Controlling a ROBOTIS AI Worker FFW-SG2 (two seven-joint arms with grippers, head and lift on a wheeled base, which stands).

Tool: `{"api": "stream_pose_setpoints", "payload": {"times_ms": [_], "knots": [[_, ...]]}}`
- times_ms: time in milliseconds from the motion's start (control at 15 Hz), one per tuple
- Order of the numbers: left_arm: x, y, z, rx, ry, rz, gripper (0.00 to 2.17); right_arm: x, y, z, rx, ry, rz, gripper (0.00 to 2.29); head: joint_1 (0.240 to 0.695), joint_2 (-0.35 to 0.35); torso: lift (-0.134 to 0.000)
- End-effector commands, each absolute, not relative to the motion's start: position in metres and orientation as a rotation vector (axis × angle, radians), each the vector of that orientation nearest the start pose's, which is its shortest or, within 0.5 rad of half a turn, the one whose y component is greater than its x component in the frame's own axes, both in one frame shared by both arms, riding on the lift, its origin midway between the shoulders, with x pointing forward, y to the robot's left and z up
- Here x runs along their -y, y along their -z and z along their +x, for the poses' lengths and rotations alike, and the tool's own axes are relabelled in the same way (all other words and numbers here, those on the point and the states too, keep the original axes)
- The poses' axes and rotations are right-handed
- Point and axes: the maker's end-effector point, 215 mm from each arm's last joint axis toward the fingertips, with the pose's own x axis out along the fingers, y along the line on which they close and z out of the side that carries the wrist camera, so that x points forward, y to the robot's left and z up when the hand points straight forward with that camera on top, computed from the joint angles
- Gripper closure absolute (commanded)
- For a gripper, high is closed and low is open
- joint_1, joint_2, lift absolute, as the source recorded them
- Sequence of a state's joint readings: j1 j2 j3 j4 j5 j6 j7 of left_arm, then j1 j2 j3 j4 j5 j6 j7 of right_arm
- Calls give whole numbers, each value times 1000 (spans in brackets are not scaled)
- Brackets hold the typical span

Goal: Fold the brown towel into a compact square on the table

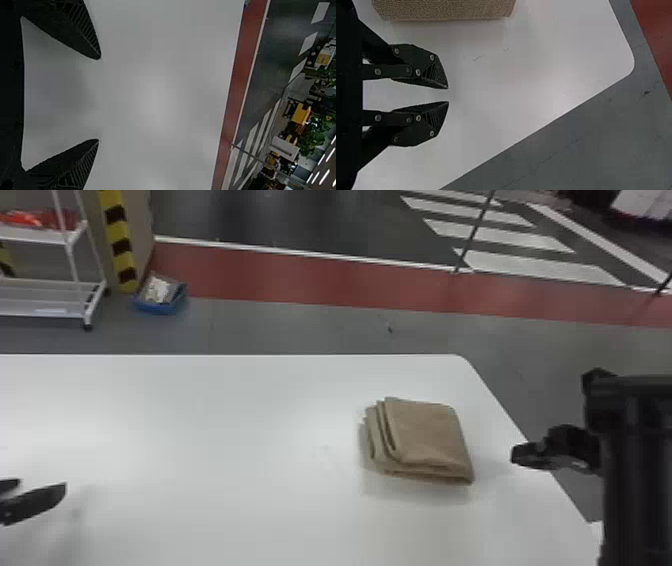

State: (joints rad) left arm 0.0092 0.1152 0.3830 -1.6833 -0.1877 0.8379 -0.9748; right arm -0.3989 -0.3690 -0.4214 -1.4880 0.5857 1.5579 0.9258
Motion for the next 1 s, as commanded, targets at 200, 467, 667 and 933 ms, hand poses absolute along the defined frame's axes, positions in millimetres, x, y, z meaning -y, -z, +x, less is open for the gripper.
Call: {"api": "stream_pose_setpoints", "payload": {"times_ms": [200, 467, 667, 933], "knots": [[-312, 475, 475, -705, 446, -215, 46, 528, 410, 474, -1054, 250, 372, 2260, 695, -252, -124], [-311, 477, 470, -707, 447, -214, 46, 505, 423, 486, -1102, 243, 353, 2260, 695, -249, -124], [-314, 476, 468, -704, 444, -215, 46, 475, 437, 494, -1123, 208, 382, 2260, 695, -225, -124], [-321, 474, 467, -703, 435, -211, 46, 434, 442, 508, -1126, 135, 391, 2260, 695, -167, -124]]}}
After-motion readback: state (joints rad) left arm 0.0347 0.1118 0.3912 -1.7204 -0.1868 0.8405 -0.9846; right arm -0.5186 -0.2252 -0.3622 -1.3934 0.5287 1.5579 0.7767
